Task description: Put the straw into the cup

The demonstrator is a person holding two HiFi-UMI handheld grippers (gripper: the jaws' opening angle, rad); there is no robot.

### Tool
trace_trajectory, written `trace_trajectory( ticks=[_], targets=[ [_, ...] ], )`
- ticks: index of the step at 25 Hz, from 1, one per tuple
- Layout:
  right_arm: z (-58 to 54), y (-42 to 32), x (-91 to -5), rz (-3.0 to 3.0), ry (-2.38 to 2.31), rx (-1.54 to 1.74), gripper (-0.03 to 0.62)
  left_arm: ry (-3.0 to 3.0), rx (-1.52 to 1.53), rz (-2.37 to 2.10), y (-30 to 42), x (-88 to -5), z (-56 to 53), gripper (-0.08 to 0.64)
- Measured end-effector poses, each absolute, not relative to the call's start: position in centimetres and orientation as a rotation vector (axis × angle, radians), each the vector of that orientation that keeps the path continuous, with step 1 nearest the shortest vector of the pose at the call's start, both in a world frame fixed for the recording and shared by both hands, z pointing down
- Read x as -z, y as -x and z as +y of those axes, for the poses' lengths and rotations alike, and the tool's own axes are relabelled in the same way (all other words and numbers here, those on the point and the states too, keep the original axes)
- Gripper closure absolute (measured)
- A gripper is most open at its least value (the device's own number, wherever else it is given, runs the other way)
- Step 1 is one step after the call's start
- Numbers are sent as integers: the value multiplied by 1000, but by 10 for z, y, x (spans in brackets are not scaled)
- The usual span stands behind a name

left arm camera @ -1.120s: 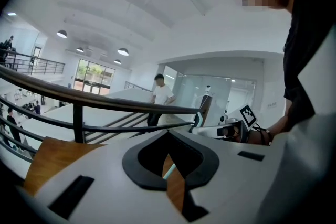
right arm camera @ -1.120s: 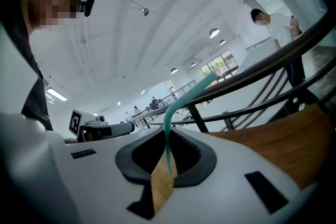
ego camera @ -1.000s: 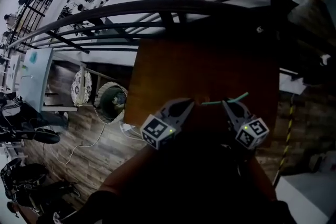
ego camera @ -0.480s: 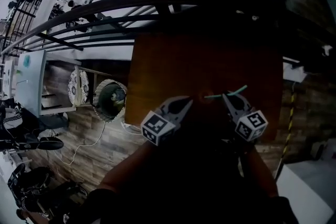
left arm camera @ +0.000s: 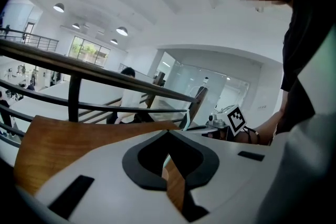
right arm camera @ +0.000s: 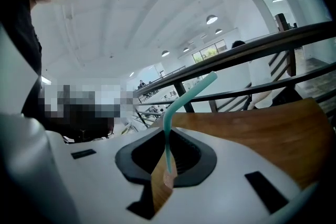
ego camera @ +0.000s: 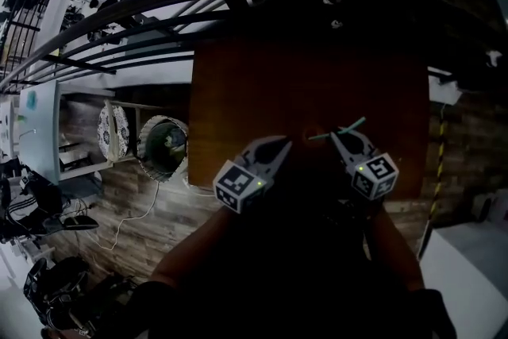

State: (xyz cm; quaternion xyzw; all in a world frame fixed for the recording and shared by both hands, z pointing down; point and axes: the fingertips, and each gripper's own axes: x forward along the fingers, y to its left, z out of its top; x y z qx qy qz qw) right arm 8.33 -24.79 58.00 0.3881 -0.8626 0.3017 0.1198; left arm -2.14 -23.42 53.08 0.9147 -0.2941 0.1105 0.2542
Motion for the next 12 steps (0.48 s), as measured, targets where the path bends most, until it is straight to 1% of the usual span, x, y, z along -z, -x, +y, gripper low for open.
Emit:
trace_trajectory(
  ticks=[12],
  targets=[
    [-235, -75, -625, -2423, -1085, -898, 554, -2497, -266, -762, 21, -535, -235, 549]
  ],
)
